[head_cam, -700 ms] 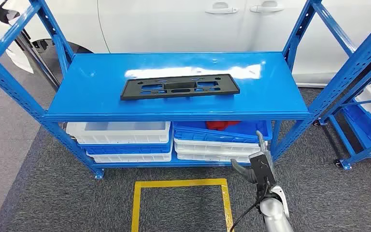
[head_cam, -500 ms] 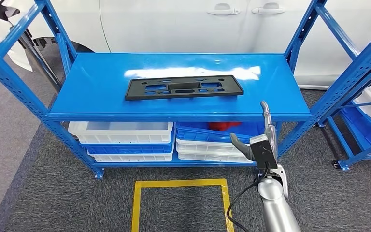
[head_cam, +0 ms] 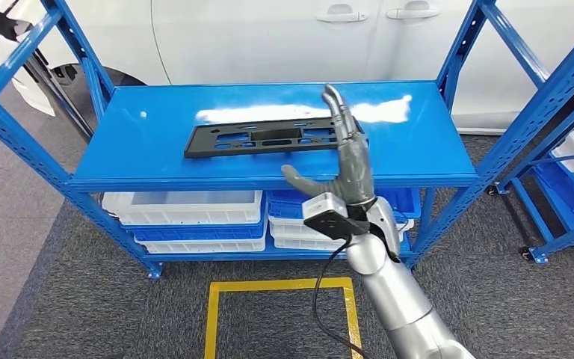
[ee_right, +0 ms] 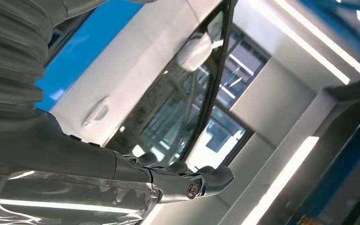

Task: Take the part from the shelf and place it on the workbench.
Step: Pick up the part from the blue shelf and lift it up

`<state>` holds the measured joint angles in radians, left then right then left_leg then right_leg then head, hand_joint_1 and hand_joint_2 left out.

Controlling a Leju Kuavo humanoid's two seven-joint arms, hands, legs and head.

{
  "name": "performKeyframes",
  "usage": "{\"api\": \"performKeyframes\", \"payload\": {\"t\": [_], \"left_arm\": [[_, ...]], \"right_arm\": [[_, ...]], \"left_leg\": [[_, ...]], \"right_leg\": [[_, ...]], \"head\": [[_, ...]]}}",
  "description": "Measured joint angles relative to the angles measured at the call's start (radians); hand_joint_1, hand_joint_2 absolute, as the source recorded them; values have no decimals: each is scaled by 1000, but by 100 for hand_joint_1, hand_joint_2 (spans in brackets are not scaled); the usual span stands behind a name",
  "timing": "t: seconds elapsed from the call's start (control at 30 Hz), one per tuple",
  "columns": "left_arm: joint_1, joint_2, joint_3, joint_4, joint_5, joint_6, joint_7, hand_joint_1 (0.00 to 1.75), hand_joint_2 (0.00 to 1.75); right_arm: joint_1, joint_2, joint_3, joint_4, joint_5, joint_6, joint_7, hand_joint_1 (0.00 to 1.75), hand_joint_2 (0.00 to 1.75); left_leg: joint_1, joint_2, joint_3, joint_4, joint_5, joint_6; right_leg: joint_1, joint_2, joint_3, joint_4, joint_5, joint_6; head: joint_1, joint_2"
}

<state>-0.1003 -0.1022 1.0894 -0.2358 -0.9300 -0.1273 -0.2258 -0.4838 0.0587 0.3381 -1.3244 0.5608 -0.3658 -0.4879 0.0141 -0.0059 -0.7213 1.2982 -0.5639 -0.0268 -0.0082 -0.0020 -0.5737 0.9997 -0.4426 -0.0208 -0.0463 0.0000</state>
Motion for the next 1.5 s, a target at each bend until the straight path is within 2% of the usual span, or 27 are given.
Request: {"api": "performKeyframes", "payload": {"t": [0.03, 0.07, 0.1, 0.17, 0.2, 0.33, 0.4, 0.47, 0.5, 0.53, 0.57, 0.63, 0.7, 0.77, 0.87, 0.9, 0.97, 1.0, 1.03, 1.07, 1.13, 1.17, 1.23, 1.33, 1.37, 1.4, 1.5], "left_arm": [[-1, 0, 2, 1, -6, -1, 0, 0, 0], [-2, 0, 4, 2, -11, -1, 0, 0, 0], [-3, 0, 5, 2, -15, -2, 0, 0, 0], [-9, -2, 9, 4, -24, -3, 0, 0, 0], [-12, -2, 11, 5, -27, -4, 0, 0, 0], [-15, -5, 19, 10, -39, -7, -1, 0, 0], [-18, -6, 21, 10, -44, -9, -2, 0, 0], [-19, -7, 22, 11, -49, -10, -4, 0, 0], [-19, -7, 22, 11, -51, -10, -4, 0, 0], [-19, -7, 22, 11, -54, -11, -5, 0, 0], [-19, -7, 23, 12, -56, -12, -5, 0, 0], [-20, -9, 23, 13, -59, -13, -7, 0, 0], [-21, -12, 24, 15, -64, -15, -10, 0, 0], [-22, -14, 25, 17, -68, -17, -13, 0, 0], [-23, -14, 26, 19, -75, -21, -16, 0, 0], [-23, -14, 26, 19, -77, -22, -17, 0, 0], [-23, -15, 27, 19, -80, -24, -17, 0, 0], [-22, -15, 27, 19, -82, -24, -17, 0, 0], [-22, -15, 27, 19, -84, -26, -17, 0, 0], [-21, -15, 27, 19, -87, -27, -17, 0, 0], [-23, -15, 28, 19, -92, -30, -17, 0, 0], [-24, -15, 28, 20, -94, -32, -17, 0, 0], [-25, -16, 28, 21, -99, -34, -17, 0, 0], [-25, -16, 28, 21, -106, -39, -16, 0, 0], [-26, -16, 28, 21, -109, -40, -16, 0, 0], [-27, -16, 28, 21, -110, -41, -16, 0, 0], [-28, -16, 28, 21, -111, -43, -16, 0, 0]], "right_arm": [[-8, 3, 23, 13, 21, -9, 4, 0, 175], [-17, 7, 42, 27, 42, -18, 9, 0, 175], [-27, 11, 61, 42, 64, -28, 15, 0, 175], [-52, 18, 97, 77, 110, -48, 28, 0, 175], [-64, 20, 115, 96, 133, -57, 36, 0, 175], [-98, 29, 180, 178, 226, -90, 72, 0, 175], [-118, 32, 208, 222, 272, -106, 93, 0, 175], [-132, 34, 237, 273, 321, -119, 120, 0, 175], [-136, 34, 250, 298, 344, -122, 135, 0, 175], [-139, 34, 263, 322, 367, -124, 150, 0, 175], [-144, 34, 275, 345, 389, -125, 165, 0, 175], [-165, 35, 300, 391, 434, -128, 201, 0, 175], [-194, 37, 320, 440, 477, -131, 241, 0, 175], [-215, 38, 332, 489, 516, -133, 283, 0, 175], [-245, 39, 340, 559, 568, -134, 343, 0, 175], [-257, 39, 342, 583, 584, -134, 362, 0, 175], [-278, 39, 344, 639, 616, -134, 405, 0, 175], [-285, 38, 344, 668, 631, -134, 428, 0, 175], [-292, 38, 344, 697, 647, -134, 451, 0, 175], [-299, 37, 344, 725, 662, -134, 473, 0, 175], [-320, 35, 344, 778, 693, -135, 516, 0, 175], [-334, 34, 344, 805, 708, -136, 538, 0, 175], [-358, 31, 344, 855, 740, -139, 582, 0, 175], [-378, 27, 343, 914, 784, -144, 642, 0, 175], [-383, 25, 342, 929, 795, -146, 657, 0, 175], [-387, 25, 341, 942, 803, -147, 668, 0, 175], [-391, 22, 340, 974, 811, -151, 677, 0, 175]], "left_leg": [[3, 0, -4, -1, 15, -3], [6, 0, 12, -42, 47, -5], [9, 1, 43, -113, 89, -7], [11, 0, 102, -240, 137, -6], [10, -1, 115, -271, 143, -1], [7, -3, 116, -283, 142, 29], [6, -2, 118, -287, 144, 41], [0, -1, 117, -286, 143, 48], [-2, -2, 118, -286, 143, 50], [-5, -3, 118, -285, 142, 52], [-8, -4, 119, -284, 141, 53], [-13, -5, 121, -283, 139, 54], [-17, -5, 119, -281, 138, 50], [-16, -2, 116, -281, 138, 42], [-15, 0, 106, -254, 117, 27], [-14, 0, 88, -212, 92, 21], [-6, 0, 26, -81, 32, 10], [-2, 0, -2, -25, 14, 4], [2, 0, -16, -2, 15, -1], [7, 1, -9, -19, 36, -6], [15, 2, 52, -148, 104, -14], [16, 1, 82, -210, 125, -13], [16, -2, 107, -264, 134, 0], [13, -4, 106, -267, 135, 25], [12, -4, 107, -268, 136, 32], [12, -3, 108, -270, 137, 38], [7, -2, 109, -270, 135, 48]], "right_leg": [[-1, 0, 1, 1, -1, 1], [-3, 1, 2, 2, -3, 4], [-4, 1, 4, 4, -6, 8], [-2, 3, 4, 10, -12, 18], [0, 4, 3, 11, -13, 23], [-2, 3, -4, 20, -23, 43], [-4, 3, -42, 103, -70, 49], [-4, 3, -113, 246, -127, 48], [-3, 3, -141, 296, -139, 47], [-2, 3, -152, 311, -131, 43], [0, 3, -144, 284, -104, 38], [10, 2, -89, 149, -30, 15], [20, 0, -45, 42, 9, -2], [24, -1, -37, 17, 12, -3], [12, -1, -26, -2, 21, -4], [8, -1, -22, -7, 24, -4], [7, -1, -20, -7, 23, -6], [6, -1, -20, -7, 22, -5], [5, -1, -20, -5, 21, -4], [3, 0, -20, -2, 19, -1], [-2, 1, -20, 7, 13, 9], [-2, 3, -23, 14, 8, 15], [2, 5, -28, 21, 5, 27], [0, 5, -31, 23, 1, 42], [-2, 5, -39, 43, -13, 46], [-4, 4, -58, 84, -36, 50], [-5, 4, -160, 284, -119, 53]], "head": [[0, 0], [0, 0], [0, 0], [0, 0], [0, 0], [0, 0], [0, 0], [0, 0], [0, 0], [0, 0], [0, 0], [0, 0], [0, 0], [0, 0], [0, 0], [0, 0], [0, 0], [0, 0], [0, 0], [0, 0], [0, 0], [0, 0], [0, 0], [0, 0], [0, 0], [0, 0], [0, 0]]}}
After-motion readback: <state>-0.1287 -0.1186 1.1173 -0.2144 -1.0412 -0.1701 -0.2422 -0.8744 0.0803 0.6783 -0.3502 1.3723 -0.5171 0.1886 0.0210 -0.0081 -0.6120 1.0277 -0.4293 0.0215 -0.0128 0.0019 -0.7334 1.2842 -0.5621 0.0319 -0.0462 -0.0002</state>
